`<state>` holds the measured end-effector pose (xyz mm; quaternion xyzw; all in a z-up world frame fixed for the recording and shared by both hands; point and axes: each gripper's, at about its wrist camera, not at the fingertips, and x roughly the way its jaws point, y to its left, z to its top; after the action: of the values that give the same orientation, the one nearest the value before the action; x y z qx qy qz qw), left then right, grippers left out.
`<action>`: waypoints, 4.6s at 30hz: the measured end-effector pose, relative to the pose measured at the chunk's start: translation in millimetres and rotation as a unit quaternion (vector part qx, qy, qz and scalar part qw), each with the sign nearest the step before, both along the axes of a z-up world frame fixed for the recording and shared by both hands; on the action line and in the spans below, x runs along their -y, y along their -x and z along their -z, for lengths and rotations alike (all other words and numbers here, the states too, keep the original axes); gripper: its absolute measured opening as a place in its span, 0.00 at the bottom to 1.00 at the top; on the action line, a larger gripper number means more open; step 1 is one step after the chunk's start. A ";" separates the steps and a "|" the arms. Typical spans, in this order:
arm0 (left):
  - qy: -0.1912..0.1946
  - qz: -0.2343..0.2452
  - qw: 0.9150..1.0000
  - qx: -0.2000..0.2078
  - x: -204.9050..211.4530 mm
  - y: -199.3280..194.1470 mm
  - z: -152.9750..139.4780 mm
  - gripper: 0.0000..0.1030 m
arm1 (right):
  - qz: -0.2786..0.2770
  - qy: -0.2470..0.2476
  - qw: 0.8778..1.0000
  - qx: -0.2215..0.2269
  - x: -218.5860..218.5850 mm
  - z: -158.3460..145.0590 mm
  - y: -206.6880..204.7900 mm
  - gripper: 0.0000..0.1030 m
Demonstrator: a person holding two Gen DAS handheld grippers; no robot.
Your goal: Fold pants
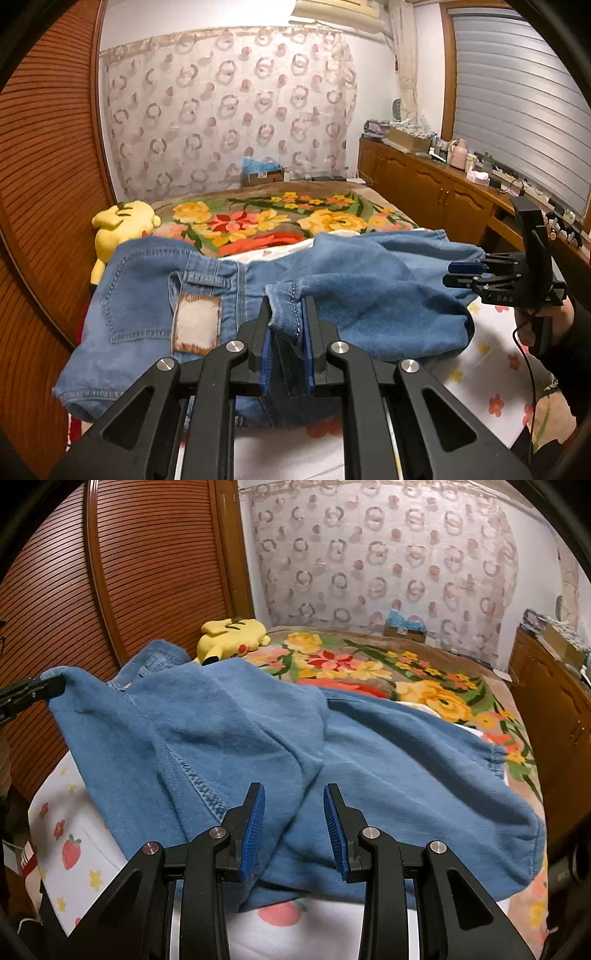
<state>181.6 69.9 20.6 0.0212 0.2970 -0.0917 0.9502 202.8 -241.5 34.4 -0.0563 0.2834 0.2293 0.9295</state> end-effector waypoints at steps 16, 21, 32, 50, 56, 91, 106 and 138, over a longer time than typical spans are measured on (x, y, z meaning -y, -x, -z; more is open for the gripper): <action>-0.011 0.006 0.996 -0.086 8.6 -35.9 55.3 0.48 | 0.004 0.003 1.000 -0.020 -2.5 7.5 -4.5 0.33; -0.006 0.000 0.993 -0.118 7.8 -45.0 79.2 0.48 | 0.009 -0.002 1.000 -0.028 0.0 10.5 -4.9 0.33; 0.004 0.011 0.995 -0.101 11.9 -44.8 75.5 0.27 | 0.018 -0.001 0.999 -0.043 -2.3 24.7 -16.1 0.33; 0.036 -0.021 0.999 0.023 -18.4 25.1 -1.2 0.11 | 0.032 -0.003 0.999 -0.040 2.2 28.7 -18.6 0.33; 0.025 -0.025 0.999 -0.003 -20.0 43.4 16.4 0.11 | 0.035 0.010 0.999 -0.024 0.8 25.4 -14.7 0.33; 0.015 -0.004 0.999 -0.036 -12.7 49.7 41.7 0.20 | -0.054 0.017 0.998 -0.029 -25.1 17.5 69.3 0.05; 0.002 -0.020 0.999 -0.049 -25.9 -24.5 40.7 0.46 | -0.059 -0.008 0.998 0.007 -28.2 -22.6 62.2 0.30; -0.011 0.106 0.992 -0.071 56.3 -44.1 24.6 0.24 | -0.034 -0.007 0.999 -0.014 -39.4 -1.7 -19.8 0.31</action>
<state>225.7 13.6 -4.0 0.0563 0.3606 -0.1904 0.9113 222.6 -202.0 36.1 -0.0561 0.2929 0.2640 0.9173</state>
